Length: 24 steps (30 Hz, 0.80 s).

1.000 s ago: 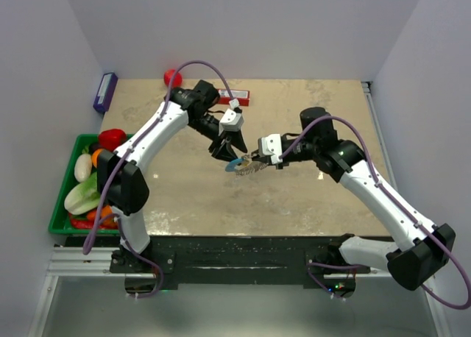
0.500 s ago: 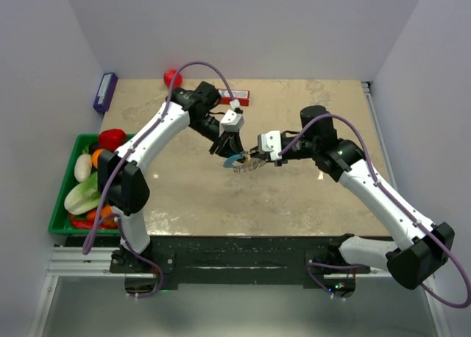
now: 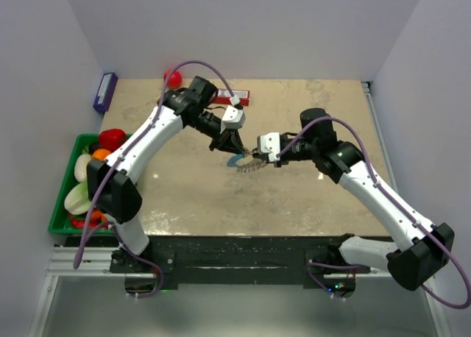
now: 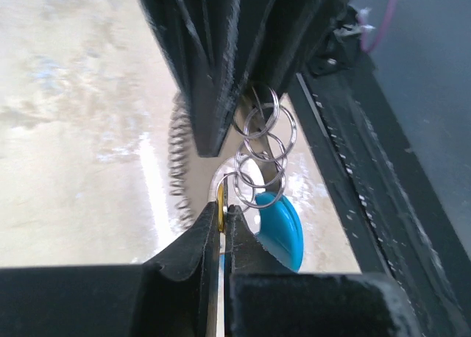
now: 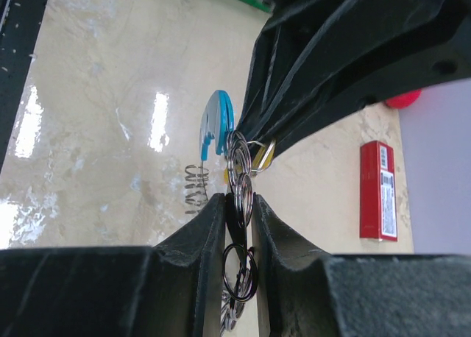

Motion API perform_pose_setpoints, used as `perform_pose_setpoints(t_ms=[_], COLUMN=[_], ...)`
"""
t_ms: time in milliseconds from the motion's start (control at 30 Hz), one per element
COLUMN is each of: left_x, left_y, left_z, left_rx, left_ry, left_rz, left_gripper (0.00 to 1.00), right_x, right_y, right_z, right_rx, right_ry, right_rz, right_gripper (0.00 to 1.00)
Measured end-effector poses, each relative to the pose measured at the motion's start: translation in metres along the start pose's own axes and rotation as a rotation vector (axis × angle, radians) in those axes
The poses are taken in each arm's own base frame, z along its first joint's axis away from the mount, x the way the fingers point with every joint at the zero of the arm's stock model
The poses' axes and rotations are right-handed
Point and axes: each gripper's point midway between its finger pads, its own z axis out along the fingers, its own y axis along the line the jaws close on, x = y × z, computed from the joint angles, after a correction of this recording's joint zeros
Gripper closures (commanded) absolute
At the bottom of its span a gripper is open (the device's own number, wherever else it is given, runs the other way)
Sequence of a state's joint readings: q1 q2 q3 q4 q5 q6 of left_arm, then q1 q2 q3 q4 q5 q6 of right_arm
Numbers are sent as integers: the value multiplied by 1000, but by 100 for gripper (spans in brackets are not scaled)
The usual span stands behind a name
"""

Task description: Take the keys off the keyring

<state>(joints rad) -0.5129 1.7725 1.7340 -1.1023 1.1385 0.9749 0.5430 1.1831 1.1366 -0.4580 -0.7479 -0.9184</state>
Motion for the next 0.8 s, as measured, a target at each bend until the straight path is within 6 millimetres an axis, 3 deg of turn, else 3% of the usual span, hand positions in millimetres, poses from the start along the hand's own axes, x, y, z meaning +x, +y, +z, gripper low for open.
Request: perform_pose_setpoints(t_ms=[167,333,633,733,800], left_x=[-24,-39,-37,-37,-37], left_y=[1,3,12,12,12], left_z=[-16,-25,-30,-32,-34], left_rx=[-116,-189,-254,-273,-288], left_ry=[-5,-10,13,20,25], left_rz=[61,93,82,85,85], left_gripper=[100,100,100,100,100], right_x=[7,0,6,6,5], right_y=[5,-9,-15,-18,-19], right_z=[0,-4,-3,-2,-2], right_rx=[0,55,111,124,130], right_ry=[16,-3,-8,-13,-17], right_rz=[6,-35,-29,-26,-26], right_gripper=[100,100,100,94,85])
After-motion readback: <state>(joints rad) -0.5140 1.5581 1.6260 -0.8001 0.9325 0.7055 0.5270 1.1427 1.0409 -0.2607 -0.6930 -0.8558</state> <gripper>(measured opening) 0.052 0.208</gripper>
